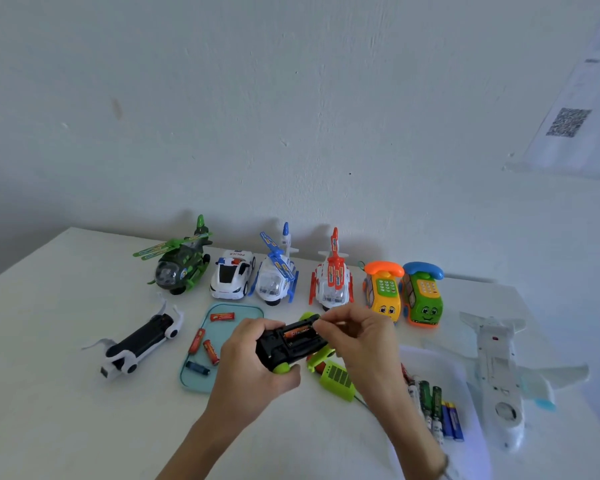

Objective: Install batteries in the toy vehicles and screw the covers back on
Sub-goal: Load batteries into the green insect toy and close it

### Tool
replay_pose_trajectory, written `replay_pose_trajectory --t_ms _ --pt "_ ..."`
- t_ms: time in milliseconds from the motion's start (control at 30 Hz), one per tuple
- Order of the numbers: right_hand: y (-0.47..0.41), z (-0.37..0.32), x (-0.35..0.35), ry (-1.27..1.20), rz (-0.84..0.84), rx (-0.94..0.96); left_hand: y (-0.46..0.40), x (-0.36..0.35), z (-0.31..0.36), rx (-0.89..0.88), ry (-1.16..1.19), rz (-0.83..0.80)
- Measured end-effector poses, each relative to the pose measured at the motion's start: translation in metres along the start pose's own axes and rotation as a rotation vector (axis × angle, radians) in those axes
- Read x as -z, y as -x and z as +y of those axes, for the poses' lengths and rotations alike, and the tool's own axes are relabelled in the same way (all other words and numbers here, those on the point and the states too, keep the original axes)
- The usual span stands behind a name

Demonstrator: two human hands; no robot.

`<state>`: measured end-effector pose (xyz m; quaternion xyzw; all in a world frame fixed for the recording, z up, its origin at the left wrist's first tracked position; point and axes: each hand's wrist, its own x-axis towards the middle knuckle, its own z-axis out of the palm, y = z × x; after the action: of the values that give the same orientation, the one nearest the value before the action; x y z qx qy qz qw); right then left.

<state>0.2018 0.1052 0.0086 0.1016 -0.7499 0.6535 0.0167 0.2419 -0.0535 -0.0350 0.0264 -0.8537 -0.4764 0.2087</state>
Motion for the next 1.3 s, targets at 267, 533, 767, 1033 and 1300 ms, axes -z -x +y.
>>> replay_pose_trajectory --t_ms 267,533,767,1033,1300 --pt "0.002 -0.025 -0.017 -0.161 -0.001 0.014 -0.008 0.011 0.016 -0.201 -0.027 0.094" --pt "0.006 -0.031 -0.018 -0.173 0.148 0.057 -0.009 0.019 0.023 -0.304 -0.009 0.137" --pt "0.013 -0.029 -0.026 -0.026 0.236 0.136 -0.007 0.020 0.024 -0.338 0.021 0.155" --pt "0.018 -0.012 -0.036 0.436 0.352 0.574 -0.005 0.024 0.024 -0.386 0.039 0.213" --pt "-0.004 0.017 0.002 0.149 0.148 0.194 -0.005 0.026 0.009 -0.186 0.024 0.204"
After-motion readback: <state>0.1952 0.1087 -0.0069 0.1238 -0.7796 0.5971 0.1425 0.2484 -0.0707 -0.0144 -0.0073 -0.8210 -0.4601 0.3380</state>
